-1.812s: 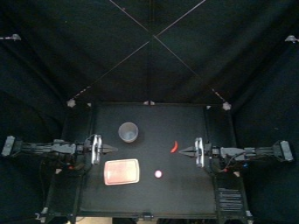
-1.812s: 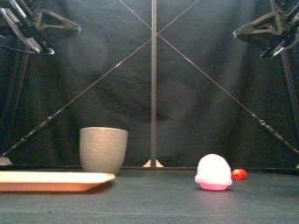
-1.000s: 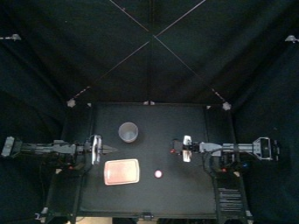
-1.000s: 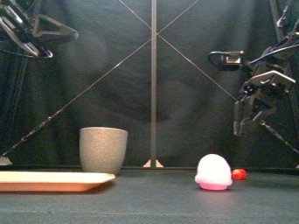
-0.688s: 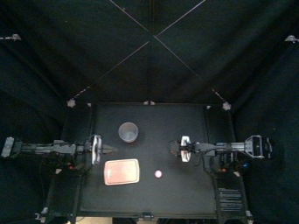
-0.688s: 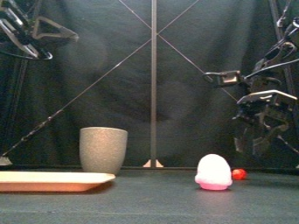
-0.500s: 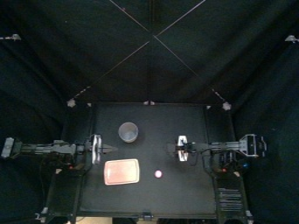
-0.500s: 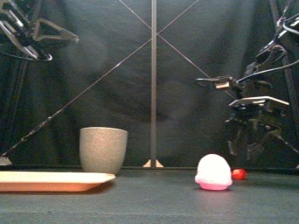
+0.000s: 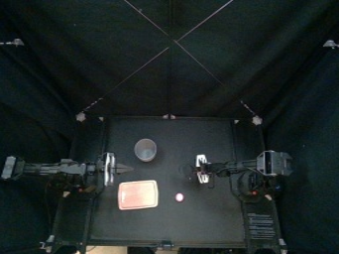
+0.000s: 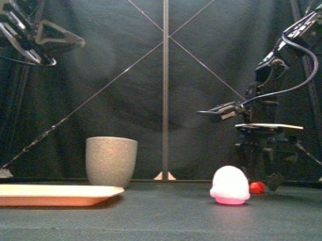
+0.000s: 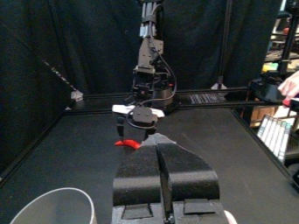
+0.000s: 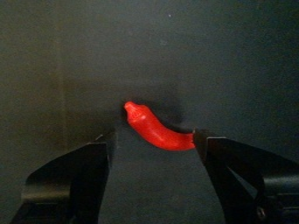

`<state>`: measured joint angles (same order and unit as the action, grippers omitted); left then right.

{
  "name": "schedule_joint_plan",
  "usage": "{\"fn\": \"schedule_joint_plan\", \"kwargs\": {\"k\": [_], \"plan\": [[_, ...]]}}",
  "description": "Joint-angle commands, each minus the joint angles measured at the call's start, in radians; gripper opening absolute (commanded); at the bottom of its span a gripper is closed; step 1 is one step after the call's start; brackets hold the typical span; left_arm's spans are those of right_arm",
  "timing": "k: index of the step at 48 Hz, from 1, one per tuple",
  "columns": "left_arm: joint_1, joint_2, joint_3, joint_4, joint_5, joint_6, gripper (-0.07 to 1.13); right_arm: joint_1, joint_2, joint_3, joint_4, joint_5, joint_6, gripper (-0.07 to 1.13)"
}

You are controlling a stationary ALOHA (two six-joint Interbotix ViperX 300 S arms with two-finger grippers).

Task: Pick the red chile then place it on the pink plate
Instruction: Pick the red chile

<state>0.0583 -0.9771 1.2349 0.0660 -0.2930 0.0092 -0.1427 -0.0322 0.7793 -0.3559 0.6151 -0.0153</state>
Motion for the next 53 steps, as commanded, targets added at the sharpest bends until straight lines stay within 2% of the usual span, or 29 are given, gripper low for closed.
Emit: {"fn": "schedule_joint_plan", "kwargs": {"k": [1, 5, 12, 16, 39, 53], "plan": [[0.003, 0.003, -0.011, 0.002, -0.005, 0.002, -0.03, 0.000, -0.014, -0.021, 0.003, -0.002, -0.002, 0.94], [0.003, 0.003, -0.011, 0.003, -0.005, 0.002, -0.03, 0.000, -0.012, -0.020, 0.008, -0.005, -0.002, 0.83], [0.003, 0.003, -0.011, 0.002, -0.003, 0.002, -0.03, 0.000, 0.005, -0.014, 0.020, -0.041, 0.000, 0.57], [0.003, 0.003, -0.011, 0.002, 0.000, 0.000, -0.03, -0.002, 0.014, -0.012, 0.032, -0.077, 0.000, 0.51], [0.005, -0.009, -0.006, 0.002, 0.018, 0.000, -0.03, -0.008, 0.044, -0.034, 0.066, -0.107, 0.009, 0.54], [0.005, -0.015, -0.006, 0.002, 0.029, 0.000, -0.03, -0.015, 0.003, -0.052, 0.095, -0.101, 0.009, 0.88]]}}
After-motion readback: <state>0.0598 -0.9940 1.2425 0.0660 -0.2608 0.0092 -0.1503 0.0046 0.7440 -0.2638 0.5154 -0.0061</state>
